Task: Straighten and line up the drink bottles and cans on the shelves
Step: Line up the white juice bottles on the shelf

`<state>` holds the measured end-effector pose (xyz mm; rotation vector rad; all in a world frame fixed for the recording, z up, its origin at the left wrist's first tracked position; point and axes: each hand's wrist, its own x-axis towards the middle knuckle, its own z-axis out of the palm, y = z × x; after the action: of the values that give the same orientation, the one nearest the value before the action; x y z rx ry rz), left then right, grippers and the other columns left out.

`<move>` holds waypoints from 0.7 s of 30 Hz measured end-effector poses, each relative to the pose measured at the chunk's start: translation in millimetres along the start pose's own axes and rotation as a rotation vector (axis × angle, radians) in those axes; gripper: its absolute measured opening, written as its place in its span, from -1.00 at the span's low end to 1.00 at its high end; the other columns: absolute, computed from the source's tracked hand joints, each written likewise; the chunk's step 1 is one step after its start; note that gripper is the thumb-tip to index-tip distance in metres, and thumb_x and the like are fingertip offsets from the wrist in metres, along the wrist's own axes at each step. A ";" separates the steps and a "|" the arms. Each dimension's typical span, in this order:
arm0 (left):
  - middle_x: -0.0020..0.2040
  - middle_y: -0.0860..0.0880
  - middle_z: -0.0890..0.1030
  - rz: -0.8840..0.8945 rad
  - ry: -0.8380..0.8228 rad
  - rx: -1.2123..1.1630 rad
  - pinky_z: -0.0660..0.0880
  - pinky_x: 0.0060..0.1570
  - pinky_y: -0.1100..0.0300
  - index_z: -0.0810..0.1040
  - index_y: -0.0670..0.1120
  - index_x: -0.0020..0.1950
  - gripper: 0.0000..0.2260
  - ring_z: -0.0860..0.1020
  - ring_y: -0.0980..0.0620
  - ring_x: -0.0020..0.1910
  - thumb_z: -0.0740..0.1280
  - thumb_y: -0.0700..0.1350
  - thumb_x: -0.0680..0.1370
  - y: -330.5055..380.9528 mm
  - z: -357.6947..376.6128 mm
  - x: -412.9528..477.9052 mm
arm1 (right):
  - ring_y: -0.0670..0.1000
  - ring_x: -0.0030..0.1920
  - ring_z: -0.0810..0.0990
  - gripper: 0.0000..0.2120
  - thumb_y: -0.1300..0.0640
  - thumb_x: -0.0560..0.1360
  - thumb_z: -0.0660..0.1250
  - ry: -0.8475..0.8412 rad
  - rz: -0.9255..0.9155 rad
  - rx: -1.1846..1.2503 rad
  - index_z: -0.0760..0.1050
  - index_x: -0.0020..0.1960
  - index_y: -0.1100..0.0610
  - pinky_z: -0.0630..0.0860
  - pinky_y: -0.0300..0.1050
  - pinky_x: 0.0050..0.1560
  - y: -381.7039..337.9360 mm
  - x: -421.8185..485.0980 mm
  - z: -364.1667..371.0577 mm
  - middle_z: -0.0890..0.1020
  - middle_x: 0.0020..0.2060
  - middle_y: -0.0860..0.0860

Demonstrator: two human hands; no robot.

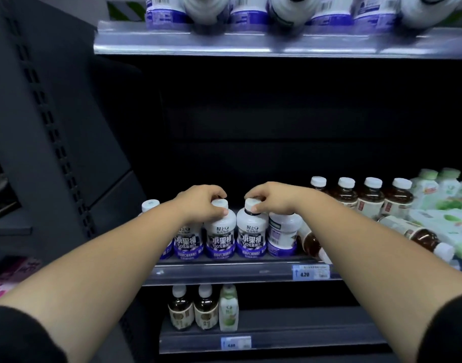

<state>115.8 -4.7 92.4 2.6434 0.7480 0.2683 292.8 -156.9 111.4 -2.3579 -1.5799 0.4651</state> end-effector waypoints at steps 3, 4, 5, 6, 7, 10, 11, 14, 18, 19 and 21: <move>0.28 0.09 0.53 0.038 0.007 0.010 0.46 0.27 -0.01 0.48 0.19 0.34 -0.47 0.52 0.06 0.23 0.46 0.23 0.40 17.3 2.0 5.1 | 0.04 0.31 0.48 -0.36 -0.07 0.50 0.45 0.001 0.046 0.075 0.31 0.51 -0.06 0.44 -0.03 0.30 16.4 -8.7 -12.0 0.46 0.35 -0.02; 0.28 0.10 0.53 0.047 0.009 0.003 0.47 0.27 0.00 0.48 0.19 0.34 -0.49 0.52 0.07 0.22 0.46 0.21 0.42 24.3 4.3 8.0 | 0.03 0.28 0.49 -0.38 -0.06 0.49 0.45 0.009 0.061 0.028 0.34 0.49 -0.06 0.47 -0.02 0.28 25.1 -11.8 -16.5 0.46 0.34 -0.02; 0.27 0.10 0.54 0.057 0.008 0.001 0.47 0.26 0.00 0.48 0.19 0.34 -0.50 0.52 0.08 0.21 0.46 0.21 0.43 30.8 6.8 10.8 | 0.02 0.25 0.51 -0.44 -0.02 0.50 0.45 -0.002 0.061 -0.020 0.38 0.45 -0.07 0.49 -0.03 0.25 34.3 -14.7 -19.7 0.48 0.32 -0.02; 0.26 0.10 0.55 0.070 0.000 0.001 0.47 0.27 0.00 0.48 0.19 0.34 -0.51 0.52 0.09 0.22 0.46 0.20 0.43 37.3 10.5 14.0 | 0.00 0.22 0.52 -0.51 0.03 0.51 0.43 -0.026 0.047 -0.048 0.43 0.41 -0.08 0.50 -0.04 0.23 42.1 -18.3 -21.6 0.50 0.30 -0.05; 0.27 0.09 0.55 0.078 -0.016 -0.008 0.46 0.28 0.01 0.48 0.19 0.34 -0.51 0.52 0.09 0.23 0.46 0.18 0.44 43.8 14.7 16.8 | -0.02 0.21 0.51 -0.56 0.09 0.52 0.41 -0.042 0.028 -0.060 0.46 0.38 -0.09 0.49 -0.08 0.20 47.4 -22.0 -22.4 0.51 0.27 -0.08; 0.31 0.08 0.55 0.079 -0.072 -0.039 0.43 0.29 0.13 0.47 0.14 0.39 -0.53 0.51 0.11 0.24 0.45 0.07 0.49 57.5 25.7 22.9 | -0.03 0.12 0.52 -0.66 0.03 0.53 0.38 -0.007 -0.031 -0.138 0.50 0.30 -0.07 0.48 -0.10 0.10 53.3 -24.3 -19.9 0.54 0.20 -0.07; 0.31 0.09 0.55 0.071 -0.077 -0.037 0.44 0.28 0.14 0.48 0.14 0.39 -0.55 0.51 0.11 0.24 0.44 0.05 0.51 61.0 27.7 23.7 | -0.02 0.08 0.53 -0.66 -0.06 0.53 0.38 0.011 -0.030 -0.188 0.49 0.28 -0.06 0.50 -0.07 0.09 53.6 -23.4 -20.0 0.55 0.18 -0.05; 0.28 0.10 0.56 0.029 -0.081 -0.044 0.44 0.26 0.14 0.51 0.13 0.36 -0.59 0.51 0.11 0.21 0.45 0.02 0.52 67.5 27.4 24.4 | 0.01 0.18 0.53 -0.46 -0.21 0.48 0.40 0.039 -0.030 -0.181 0.41 0.39 -0.07 0.50 -0.04 0.15 60.3 -22.3 -24.1 0.53 0.25 -0.07; 0.24 0.10 0.58 -0.014 -0.072 -0.044 0.44 0.21 0.18 0.52 0.11 0.35 -0.61 0.53 0.12 0.17 0.44 -0.01 0.53 73.0 26.9 21.7 | -0.06 0.21 0.54 -0.56 0.00 0.51 0.41 -0.012 -0.126 -0.024 0.47 0.38 -0.09 0.48 -0.10 0.21 76.5 -24.3 -26.9 0.55 0.22 -0.14; 0.22 0.10 0.58 -0.022 -0.061 -0.042 0.45 0.20 0.18 0.52 0.11 0.34 -0.62 0.53 0.12 0.15 0.44 -0.01 0.53 74.2 27.7 20.4 | -0.08 0.15 0.56 -0.62 0.00 0.51 0.41 0.008 -0.152 -0.031 0.51 0.31 -0.10 0.51 -0.06 0.20 79.4 -23.3 -25.4 0.58 0.15 -0.16; 0.19 0.11 0.59 -0.041 -0.040 -0.032 0.45 0.19 0.17 0.54 0.12 0.32 -0.64 0.53 0.12 0.14 0.44 0.00 0.53 75.7 28.2 18.7 | -0.10 0.05 0.58 -0.69 -0.05 0.49 0.42 0.053 -0.177 -0.035 0.55 0.22 -0.09 0.56 0.01 0.15 82.8 -20.7 -22.1 0.60 0.04 -0.16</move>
<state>174.6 -62.8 99.1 2.5918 0.7778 0.2136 364.1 -207.8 101.8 -2.2096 -1.7656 0.3363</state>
